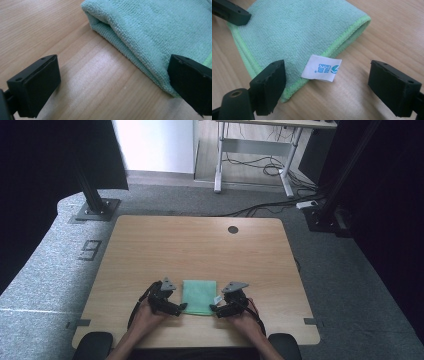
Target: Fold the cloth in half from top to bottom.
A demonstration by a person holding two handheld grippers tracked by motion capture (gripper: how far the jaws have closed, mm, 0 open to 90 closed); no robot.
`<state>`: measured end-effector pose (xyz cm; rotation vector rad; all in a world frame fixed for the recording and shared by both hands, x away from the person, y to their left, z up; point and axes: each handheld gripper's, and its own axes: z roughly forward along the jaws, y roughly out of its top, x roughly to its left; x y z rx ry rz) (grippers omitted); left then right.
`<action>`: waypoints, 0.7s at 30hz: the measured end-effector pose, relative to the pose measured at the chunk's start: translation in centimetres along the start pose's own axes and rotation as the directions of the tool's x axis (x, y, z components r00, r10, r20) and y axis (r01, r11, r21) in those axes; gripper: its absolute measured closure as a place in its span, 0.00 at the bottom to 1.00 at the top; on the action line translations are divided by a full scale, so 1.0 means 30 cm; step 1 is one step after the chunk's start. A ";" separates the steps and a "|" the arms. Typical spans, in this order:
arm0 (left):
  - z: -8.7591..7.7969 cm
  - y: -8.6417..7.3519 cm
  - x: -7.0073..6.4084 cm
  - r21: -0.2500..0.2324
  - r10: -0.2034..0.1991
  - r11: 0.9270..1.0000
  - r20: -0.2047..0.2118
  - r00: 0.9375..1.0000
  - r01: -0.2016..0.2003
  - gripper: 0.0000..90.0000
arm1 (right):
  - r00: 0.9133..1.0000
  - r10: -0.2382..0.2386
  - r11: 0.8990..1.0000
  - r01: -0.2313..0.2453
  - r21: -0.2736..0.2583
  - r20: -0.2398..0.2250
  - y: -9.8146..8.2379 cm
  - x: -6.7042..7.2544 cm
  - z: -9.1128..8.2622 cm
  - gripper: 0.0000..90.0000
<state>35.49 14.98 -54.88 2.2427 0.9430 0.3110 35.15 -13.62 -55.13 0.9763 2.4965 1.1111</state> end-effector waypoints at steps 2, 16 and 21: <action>0.004 0.005 0.005 0.001 0.003 1.000 0.001 1.000 -0.003 0.00 | 1.000 0.000 1.000 0.000 -0.007 -0.001 0.002 -0.007 0.004 0.16; 0.055 0.065 0.077 -0.001 -0.004 1.000 -0.002 1.000 0.004 0.00 | 1.000 0.023 0.999 -0.023 -0.033 0.016 0.031 -0.076 0.042 0.15; 0.071 0.085 0.103 -0.001 -0.007 1.000 -0.007 1.000 0.007 0.00 | 0.999 0.027 0.999 -0.026 -0.034 0.022 0.048 -0.103 0.059 0.15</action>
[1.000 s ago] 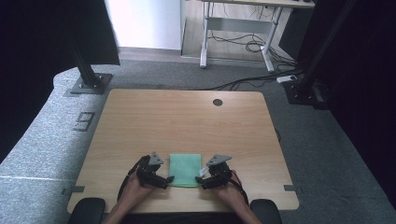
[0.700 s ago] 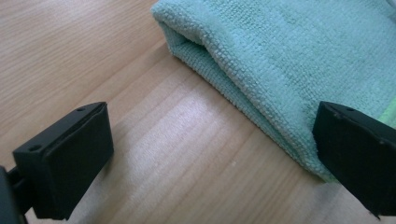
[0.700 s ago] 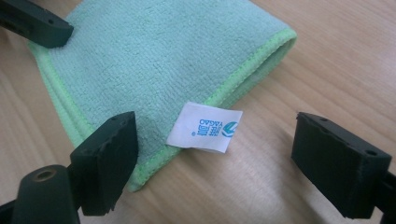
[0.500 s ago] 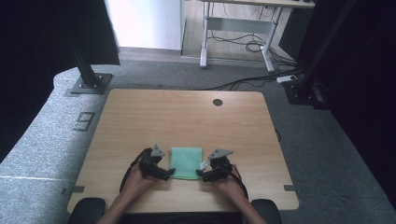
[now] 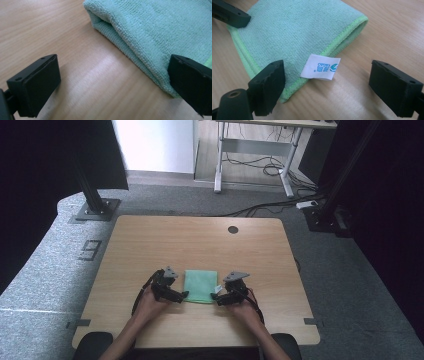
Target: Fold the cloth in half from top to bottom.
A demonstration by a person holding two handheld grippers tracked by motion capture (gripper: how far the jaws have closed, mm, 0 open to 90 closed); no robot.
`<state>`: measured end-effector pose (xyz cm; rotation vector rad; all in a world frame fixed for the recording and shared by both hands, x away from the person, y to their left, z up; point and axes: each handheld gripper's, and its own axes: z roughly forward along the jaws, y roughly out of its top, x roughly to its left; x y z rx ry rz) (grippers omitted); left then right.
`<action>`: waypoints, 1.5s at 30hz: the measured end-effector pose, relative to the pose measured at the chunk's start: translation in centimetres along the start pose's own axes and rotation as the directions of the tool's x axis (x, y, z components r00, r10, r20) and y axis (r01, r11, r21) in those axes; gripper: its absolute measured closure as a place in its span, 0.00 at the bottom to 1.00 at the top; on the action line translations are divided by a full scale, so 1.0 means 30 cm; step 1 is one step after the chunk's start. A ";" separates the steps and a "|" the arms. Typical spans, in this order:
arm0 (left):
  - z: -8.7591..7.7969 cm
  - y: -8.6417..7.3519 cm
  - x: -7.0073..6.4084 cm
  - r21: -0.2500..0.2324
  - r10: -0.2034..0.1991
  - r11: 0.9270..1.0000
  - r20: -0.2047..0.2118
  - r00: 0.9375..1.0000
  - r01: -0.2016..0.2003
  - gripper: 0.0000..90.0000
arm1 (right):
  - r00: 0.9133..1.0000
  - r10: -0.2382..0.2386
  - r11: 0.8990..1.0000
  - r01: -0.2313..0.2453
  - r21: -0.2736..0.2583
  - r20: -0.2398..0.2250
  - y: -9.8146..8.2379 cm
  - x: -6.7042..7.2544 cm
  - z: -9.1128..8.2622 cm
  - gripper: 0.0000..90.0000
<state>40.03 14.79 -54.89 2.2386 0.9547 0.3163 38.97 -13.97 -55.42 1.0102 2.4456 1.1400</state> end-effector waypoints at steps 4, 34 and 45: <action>0.012 0.014 0.017 -0.003 -0.007 1.000 -0.003 1.000 0.007 0.00 | 1.000 0.005 1.000 -0.005 -0.001 0.005 0.013 -0.019 0.013 0.15; 0.097 0.116 0.136 -0.006 -0.057 0.998 -0.049 0.997 0.056 0.00 | 0.997 0.048 0.999 -0.048 -0.008 0.053 0.105 -0.149 0.107 0.16; 0.095 0.116 0.142 -0.010 -0.057 0.998 -0.031 0.998 0.057 0.00 | 0.997 0.058 0.998 -0.058 -0.010 0.042 0.108 -0.157 0.108 0.15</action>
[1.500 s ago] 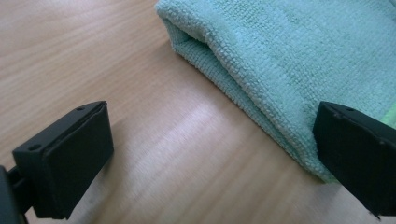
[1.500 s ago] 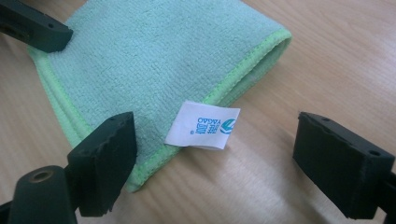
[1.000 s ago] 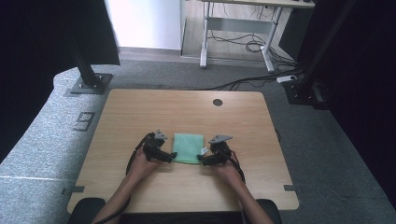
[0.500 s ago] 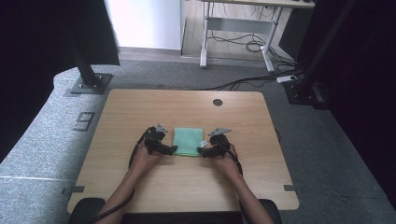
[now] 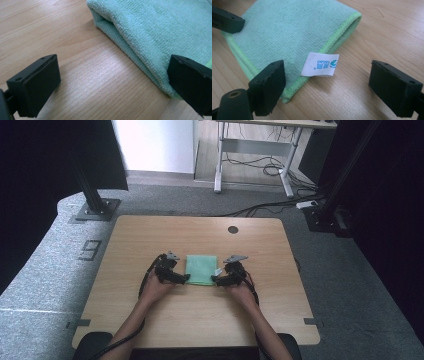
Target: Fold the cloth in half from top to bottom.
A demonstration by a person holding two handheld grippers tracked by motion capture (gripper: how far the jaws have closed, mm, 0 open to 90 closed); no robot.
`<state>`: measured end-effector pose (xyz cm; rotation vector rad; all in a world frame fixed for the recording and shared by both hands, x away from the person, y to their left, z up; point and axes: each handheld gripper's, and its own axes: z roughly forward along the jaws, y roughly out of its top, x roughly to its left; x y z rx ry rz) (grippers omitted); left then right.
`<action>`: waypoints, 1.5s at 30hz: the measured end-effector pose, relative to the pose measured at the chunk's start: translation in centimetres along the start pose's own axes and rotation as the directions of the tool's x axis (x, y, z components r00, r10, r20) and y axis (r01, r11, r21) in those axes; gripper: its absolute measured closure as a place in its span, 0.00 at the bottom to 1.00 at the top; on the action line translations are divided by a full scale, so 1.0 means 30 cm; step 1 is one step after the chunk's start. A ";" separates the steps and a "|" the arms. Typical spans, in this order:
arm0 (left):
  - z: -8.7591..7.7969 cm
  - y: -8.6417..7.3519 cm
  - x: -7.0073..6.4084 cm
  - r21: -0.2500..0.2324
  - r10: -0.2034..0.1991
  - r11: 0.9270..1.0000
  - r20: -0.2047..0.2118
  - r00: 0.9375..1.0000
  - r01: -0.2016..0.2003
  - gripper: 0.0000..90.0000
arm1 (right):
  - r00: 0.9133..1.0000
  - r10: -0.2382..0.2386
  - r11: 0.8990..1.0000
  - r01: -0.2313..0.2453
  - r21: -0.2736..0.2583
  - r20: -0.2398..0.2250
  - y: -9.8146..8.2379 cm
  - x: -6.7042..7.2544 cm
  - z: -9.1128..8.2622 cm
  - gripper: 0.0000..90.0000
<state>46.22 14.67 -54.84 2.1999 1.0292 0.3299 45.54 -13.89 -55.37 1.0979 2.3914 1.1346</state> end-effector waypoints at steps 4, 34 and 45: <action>-0.002 0.000 0.002 0.002 0.000 1.000 0.005 1.000 0.000 0.00 | 1.000 0.013 1.000 -0.013 -0.007 -0.010 -0.001 -0.001 -0.001 0.15; -0.133 -0.012 -0.075 -0.035 0.094 0.995 0.022 0.995 -0.093 0.00 | 0.998 -0.037 0.999 0.037 0.005 -0.050 0.031 0.045 -0.132 0.02; -0.186 -0.045 -0.081 -0.054 0.094 0.994 0.015 0.995 -0.093 0.00 | 0.996 -0.067 0.998 0.067 0.005 -0.053 0.027 0.058 -0.181 0.02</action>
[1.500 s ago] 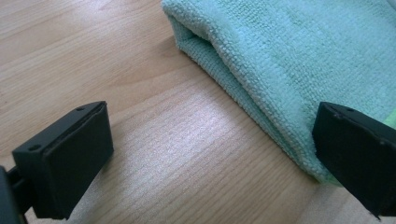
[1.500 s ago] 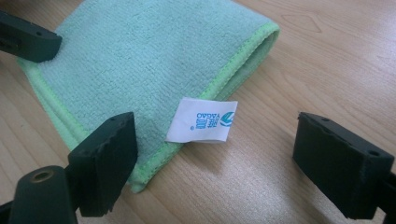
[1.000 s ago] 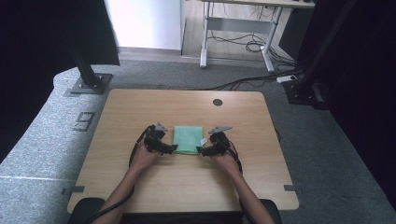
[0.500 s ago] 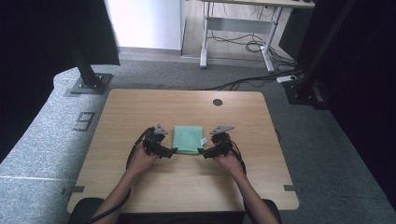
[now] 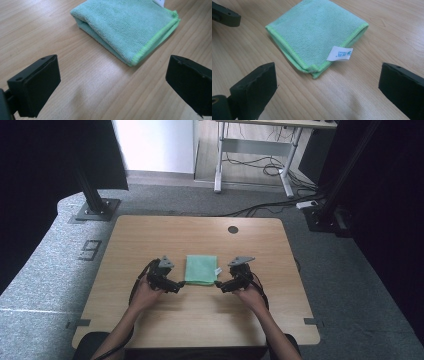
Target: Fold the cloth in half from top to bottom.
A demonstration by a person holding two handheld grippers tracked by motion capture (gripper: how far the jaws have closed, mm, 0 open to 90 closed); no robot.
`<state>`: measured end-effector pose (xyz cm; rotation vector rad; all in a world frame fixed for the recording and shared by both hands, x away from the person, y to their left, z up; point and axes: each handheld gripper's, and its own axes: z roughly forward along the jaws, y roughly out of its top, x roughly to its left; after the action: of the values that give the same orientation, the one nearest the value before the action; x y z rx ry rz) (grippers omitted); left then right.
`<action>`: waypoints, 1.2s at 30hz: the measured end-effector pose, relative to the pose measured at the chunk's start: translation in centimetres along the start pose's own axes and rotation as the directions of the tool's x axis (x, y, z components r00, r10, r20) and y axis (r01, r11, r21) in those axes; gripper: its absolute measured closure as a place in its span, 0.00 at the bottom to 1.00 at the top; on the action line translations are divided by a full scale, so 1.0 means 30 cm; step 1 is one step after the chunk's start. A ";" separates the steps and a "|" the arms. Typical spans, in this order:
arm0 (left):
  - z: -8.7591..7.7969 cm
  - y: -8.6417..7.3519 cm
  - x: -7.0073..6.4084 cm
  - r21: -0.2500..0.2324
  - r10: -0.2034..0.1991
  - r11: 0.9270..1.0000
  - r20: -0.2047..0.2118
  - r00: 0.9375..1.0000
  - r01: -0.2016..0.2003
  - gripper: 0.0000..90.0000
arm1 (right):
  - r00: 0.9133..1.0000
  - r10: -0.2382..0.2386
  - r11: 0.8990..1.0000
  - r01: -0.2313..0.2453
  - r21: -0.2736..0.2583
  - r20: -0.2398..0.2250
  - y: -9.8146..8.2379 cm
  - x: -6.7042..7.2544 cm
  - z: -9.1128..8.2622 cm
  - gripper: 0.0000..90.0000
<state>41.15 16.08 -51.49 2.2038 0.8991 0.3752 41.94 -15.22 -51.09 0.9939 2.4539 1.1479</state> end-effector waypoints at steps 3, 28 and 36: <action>-0.013 -0.008 -0.006 0.002 0.010 1.000 -0.009 1.000 -0.010 0.00 | 1.000 -0.008 1.000 0.008 0.004 -0.003 -0.004 0.005 -0.013 0.02; -0.145 -0.091 -0.042 -0.006 0.051 0.999 -0.031 0.998 -0.051 0.00 | 1.000 0.002 0.999 -0.001 -0.040 0.026 -0.106 -0.008 -0.206 0.04; -0.167 -0.154 -0.024 -0.011 0.013 1.000 -0.044 0.999 -0.014 0.00 | 0.998 0.032 0.998 -0.029 -0.048 0.056 -0.169 -0.025 -0.252 0.05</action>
<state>35.88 20.46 -51.28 2.1997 0.9035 0.4355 36.42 -22.41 -49.99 1.0390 2.3646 1.1658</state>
